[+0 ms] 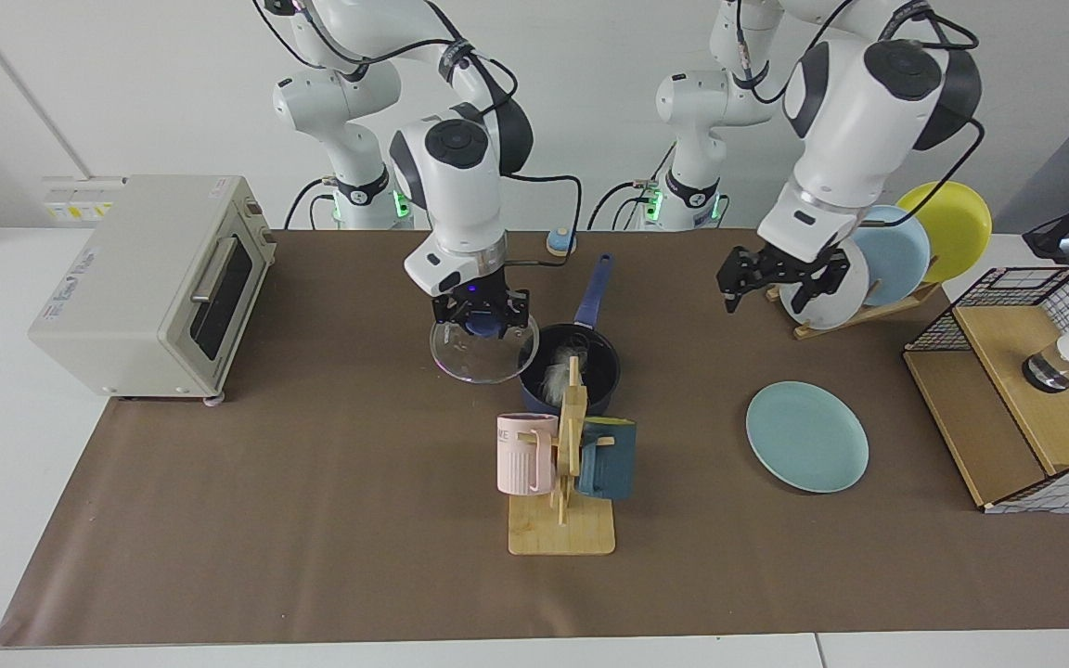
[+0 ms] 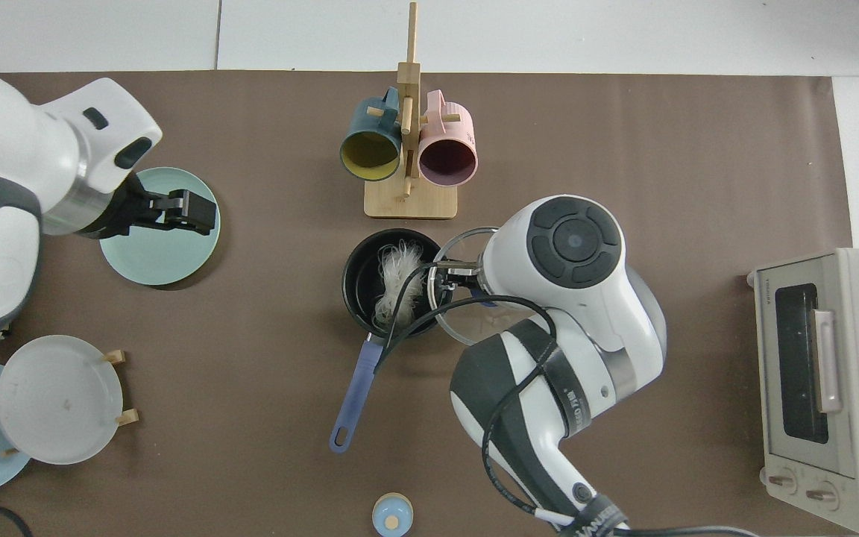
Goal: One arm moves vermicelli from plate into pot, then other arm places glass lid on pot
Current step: 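Lower the glass lid onto the saucepan with the right gripper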
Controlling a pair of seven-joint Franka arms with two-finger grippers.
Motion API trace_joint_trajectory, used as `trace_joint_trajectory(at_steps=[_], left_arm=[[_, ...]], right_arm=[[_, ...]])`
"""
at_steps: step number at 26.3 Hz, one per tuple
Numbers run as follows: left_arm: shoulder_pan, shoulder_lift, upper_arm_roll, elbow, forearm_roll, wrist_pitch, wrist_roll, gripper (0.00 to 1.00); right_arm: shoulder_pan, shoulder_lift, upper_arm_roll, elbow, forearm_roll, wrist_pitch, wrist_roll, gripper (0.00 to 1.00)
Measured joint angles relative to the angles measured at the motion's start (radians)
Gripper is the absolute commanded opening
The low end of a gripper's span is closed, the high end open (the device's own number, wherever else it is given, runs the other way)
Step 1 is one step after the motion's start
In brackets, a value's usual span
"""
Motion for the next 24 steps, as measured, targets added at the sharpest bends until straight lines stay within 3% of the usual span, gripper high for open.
trace_joint_trajectory(at_steps=[11, 18, 24], left_arm=[[0.000, -0.033, 0.132, -0.014, -0.012, -0.038, 0.178, 1.00], [0.000, -0.033, 0.136, -0.015, -0.021, -0.038, 0.182, 1.00], [-0.002, -0.033, 0.125, -0.015, -0.021, -0.038, 0.182, 1.00]], right_arm=[[0.114, 0.130, -0.001, 0.182, 0.000, -0.051, 0.240, 0.00], [0.142, 0.258, -0.005, 0.350, -0.001, -0.107, 0.299, 0.00], [0.144, 0.328, -0.008, 0.415, -0.001, -0.111, 0.301, 0.00]])
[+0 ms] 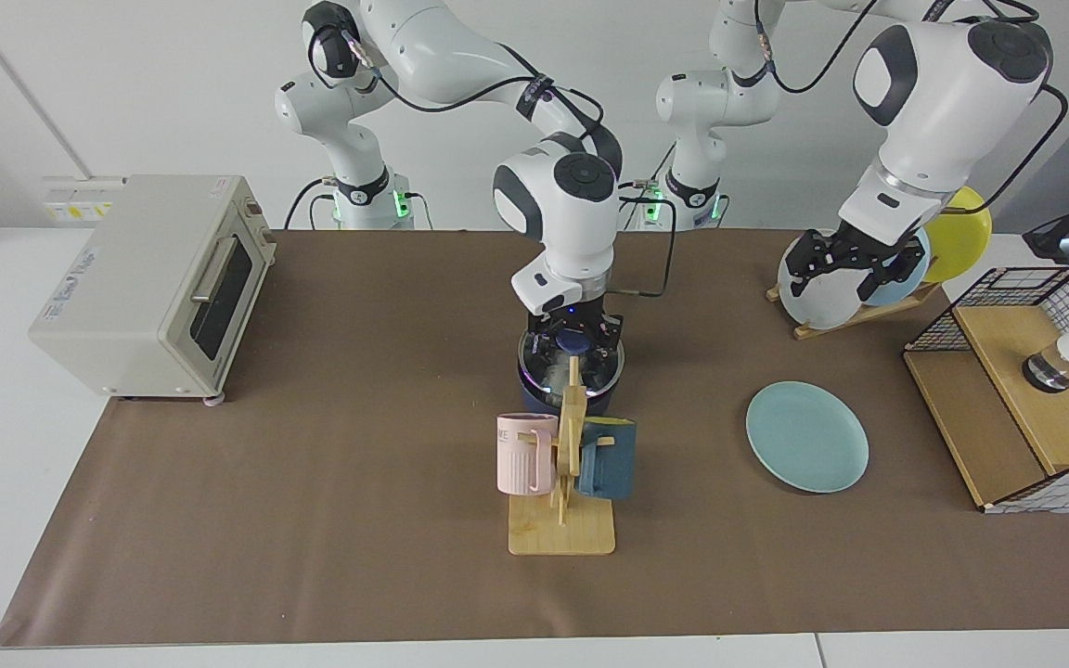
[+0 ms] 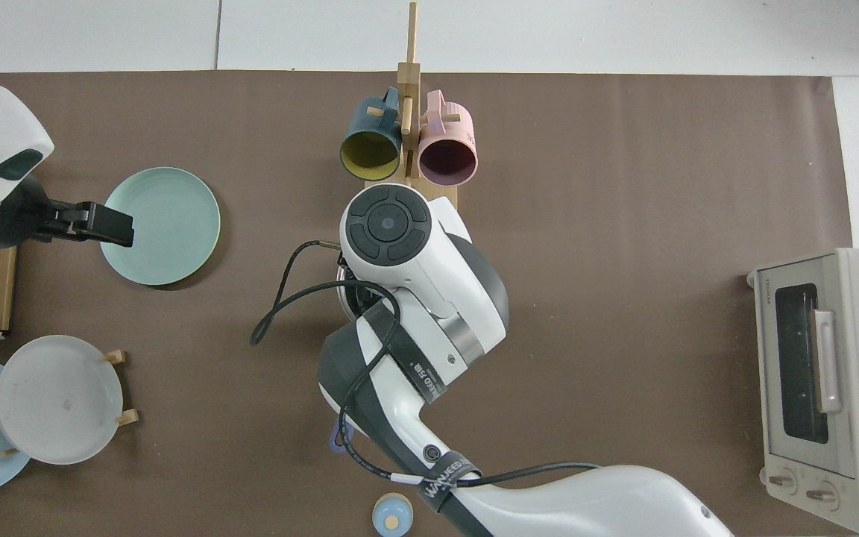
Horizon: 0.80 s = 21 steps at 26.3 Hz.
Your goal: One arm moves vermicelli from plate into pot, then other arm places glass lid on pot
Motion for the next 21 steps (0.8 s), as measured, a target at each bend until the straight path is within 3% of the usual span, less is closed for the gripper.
trace_joint_trajectory(at_steps=[21], left_arm=[[0.000, -0.001, 0.000, 0.000, 0.000, 0.000, 0.000, 1.00]], right_arm=[[0.001, 0.022, -0.008, -0.010, 0.000, 0.039, 0.000, 0.00]])
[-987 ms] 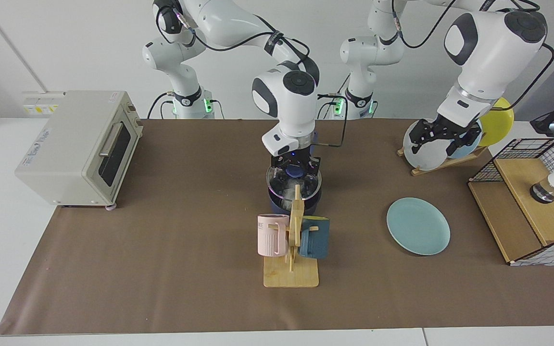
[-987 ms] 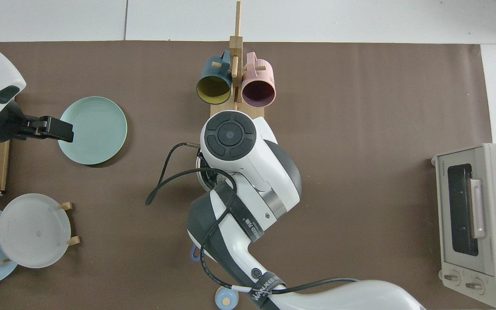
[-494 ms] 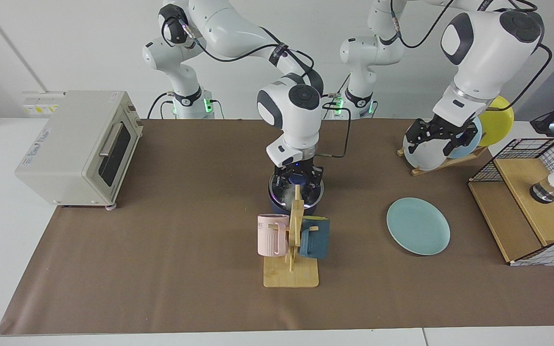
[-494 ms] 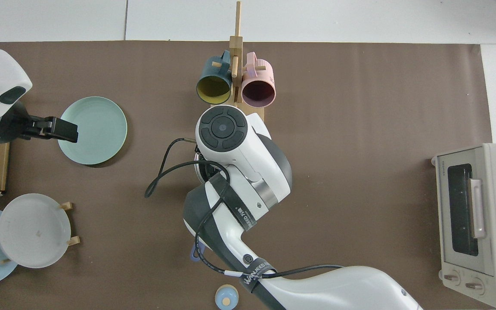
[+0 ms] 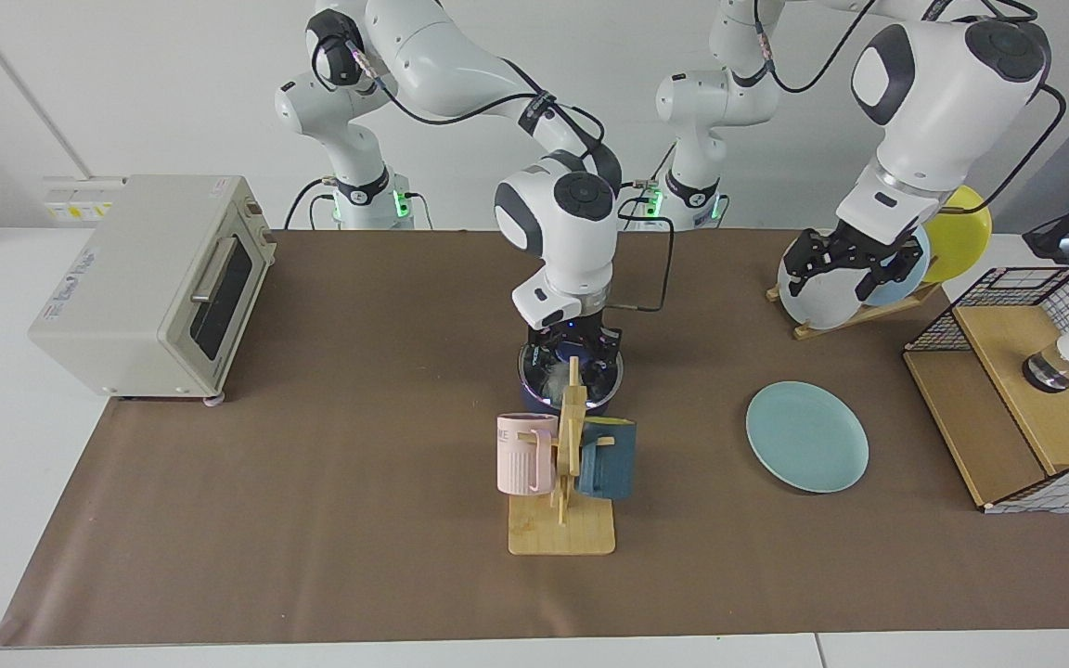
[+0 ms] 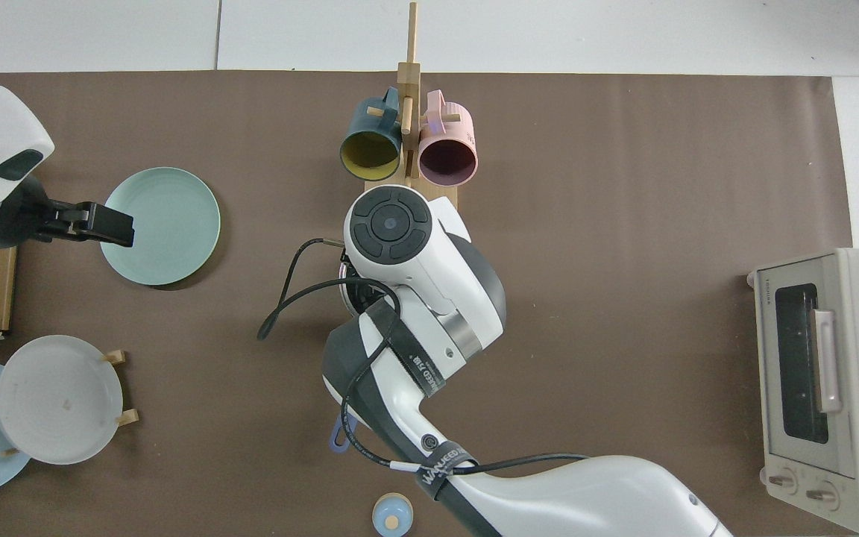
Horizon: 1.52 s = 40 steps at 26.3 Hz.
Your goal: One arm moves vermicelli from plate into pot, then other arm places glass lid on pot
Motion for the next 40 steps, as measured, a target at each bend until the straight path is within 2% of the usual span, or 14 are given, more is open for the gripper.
trace_joint_trajectory(at_steps=[15, 26, 27, 28, 29, 40], left_arm=[[0.000, -0.003, 0.000, 0.000, 0.000, 0.000, 0.000, 1.00], [0.000, -0.004, -0.001, 0.000, 0.000, 0.000, 0.000, 1.00], [0.000, -0.004, -0.001, 0.000, 0.000, 0.000, 0.000, 1.00], [0.000, -0.004, -0.001, 0.000, 0.000, 0.000, 0.000, 1.00], [0.000, -0.004, -0.001, 0.000, 0.000, 0.000, 0.000, 1.00], [0.000, -0.005, -0.001, 0.000, 0.000, 0.000, 0.000, 1.00]], right_arm=[[0.000, 0.000, 0.000, -0.005, 0.004, -0.003, 0.000, 0.00], [-0.006, -0.002, -0.006, -0.014, 0.058, -0.025, 0.000, 0.01], [-0.006, -0.002, -0.006, -0.014, 0.060, -0.025, 0.000, 0.31], [-0.006, -0.002, -0.006, -0.014, 0.061, -0.025, 0.000, 0.74], [-0.006, -0.002, -0.006, -0.015, 0.062, -0.026, 0.000, 1.00], [-0.006, -0.006, -0.008, -0.015, 0.064, -0.028, 0.000, 1.00]])
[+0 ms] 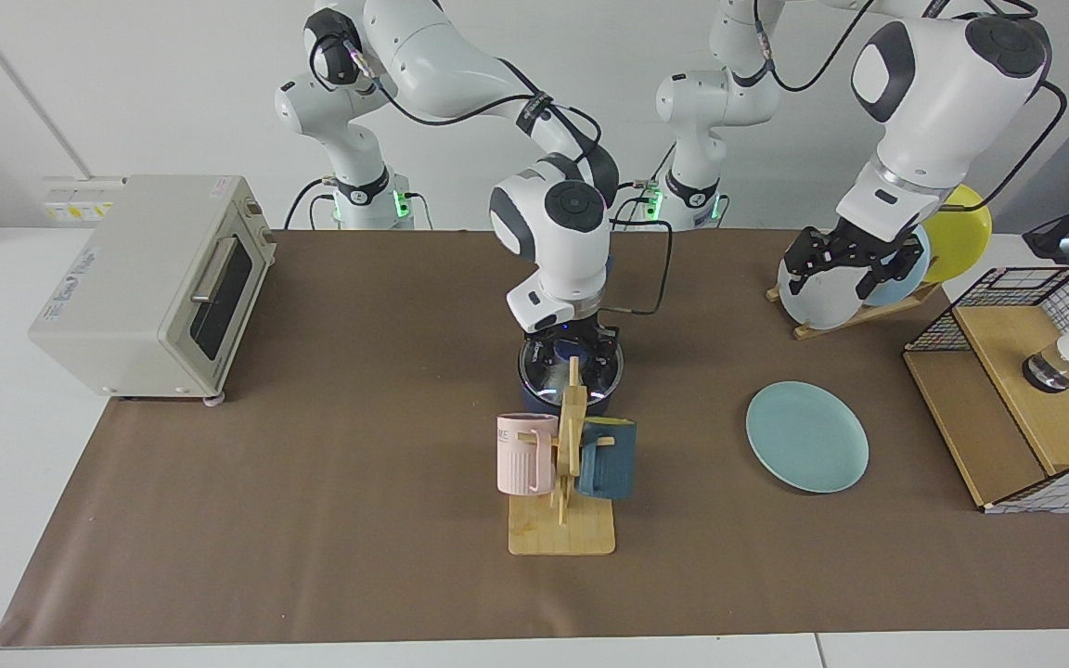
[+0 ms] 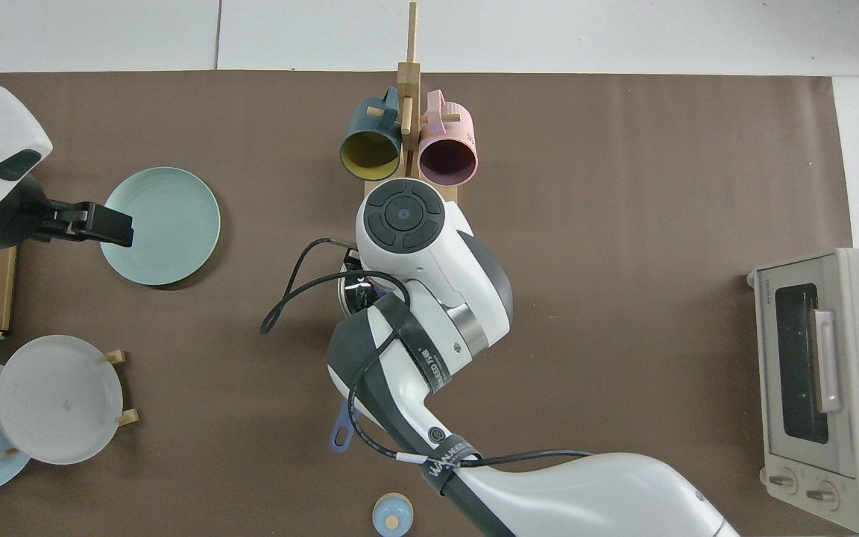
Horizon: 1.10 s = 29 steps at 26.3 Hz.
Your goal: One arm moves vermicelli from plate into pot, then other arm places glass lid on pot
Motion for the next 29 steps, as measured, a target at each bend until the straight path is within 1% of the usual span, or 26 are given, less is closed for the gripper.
trace_joint_trajectory(at_steps=[9, 12, 17, 22, 29], left_arm=[[0.000, 0.000, 0.000, 0.000, 0.000, 0.000, 0.000, 1.00], [0.000, 0.000, 0.000, 0.000, 0.000, 0.000, 0.000, 1.00], [0.000, 0.000, 0.000, 0.000, 0.000, 0.000, 0.000, 1.00], [0.000, 0.000, 0.000, 0.000, 0.000, 0.000, 0.000, 1.00], [0.000, -0.001, 0.000, 0.000, 0.000, 0.000, 0.000, 1.00]], right_arm=[[0.000, -0.028, -0.009, 0.005, -0.026, -0.053, -0.004, 1.00], [-0.001, -0.054, -0.010, 0.007, -0.037, -0.061, -0.008, 1.00], [-0.015, -0.111, -0.012, 0.010, -0.040, -0.103, -0.056, 1.00], [-0.058, -0.179, -0.013, 0.011, -0.040, -0.120, -0.142, 1.00], [-0.141, -0.263, -0.014, 0.012, -0.040, -0.182, -0.333, 1.00]])
